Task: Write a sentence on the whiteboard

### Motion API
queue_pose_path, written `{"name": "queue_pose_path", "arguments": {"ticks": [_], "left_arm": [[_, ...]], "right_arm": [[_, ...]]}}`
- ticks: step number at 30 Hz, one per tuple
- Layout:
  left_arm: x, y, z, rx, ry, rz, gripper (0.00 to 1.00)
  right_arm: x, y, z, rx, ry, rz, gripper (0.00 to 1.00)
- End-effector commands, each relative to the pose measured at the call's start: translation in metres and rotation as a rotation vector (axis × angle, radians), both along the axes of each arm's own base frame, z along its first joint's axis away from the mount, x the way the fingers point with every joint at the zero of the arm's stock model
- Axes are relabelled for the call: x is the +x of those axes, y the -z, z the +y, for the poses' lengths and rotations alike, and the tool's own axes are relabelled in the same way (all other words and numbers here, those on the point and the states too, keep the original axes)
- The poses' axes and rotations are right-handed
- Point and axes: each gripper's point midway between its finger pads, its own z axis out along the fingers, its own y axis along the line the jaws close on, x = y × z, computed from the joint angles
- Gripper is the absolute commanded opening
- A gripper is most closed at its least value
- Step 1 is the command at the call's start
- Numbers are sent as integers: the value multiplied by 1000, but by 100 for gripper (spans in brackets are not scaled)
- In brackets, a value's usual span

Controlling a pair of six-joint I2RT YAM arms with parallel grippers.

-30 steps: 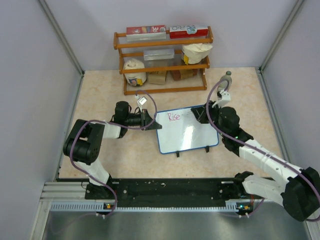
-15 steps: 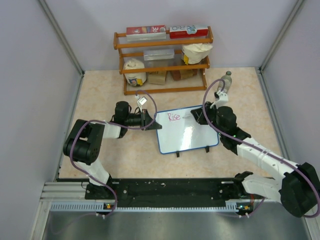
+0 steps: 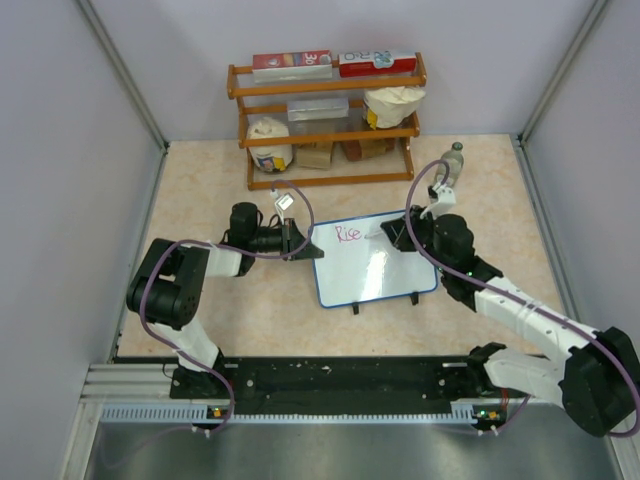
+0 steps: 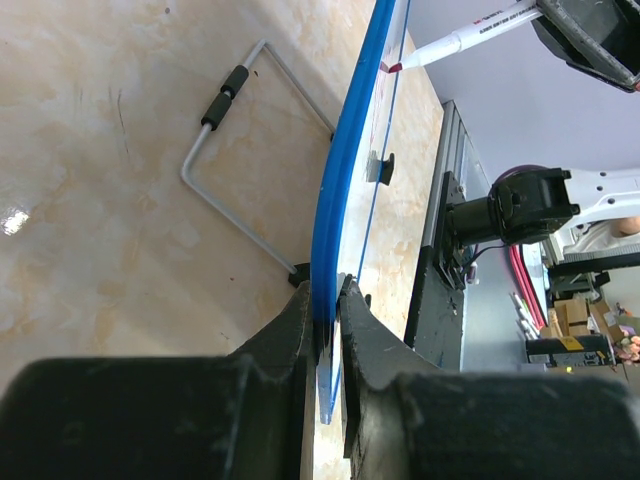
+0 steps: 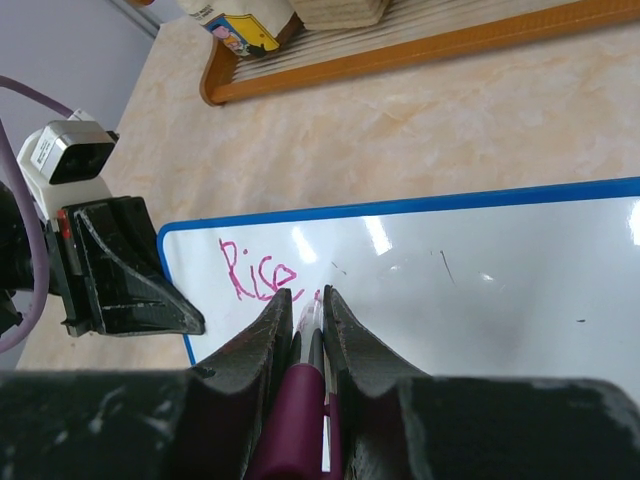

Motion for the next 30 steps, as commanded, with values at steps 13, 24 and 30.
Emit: {"name": "queue_pose_path", "arguments": {"ticks": [13, 24, 30], "left_arm": [[18, 1, 0, 43, -49, -31, 0], [27, 2, 1, 114, -28, -47, 0], [22, 13, 2, 125, -8, -10, 0]], "right_arm": [[-13, -70, -5, 149, -65, -142, 0], [-13, -63, -19, 127, -59, -132, 0], [-13, -61, -24, 85, -53, -141, 0]]}}
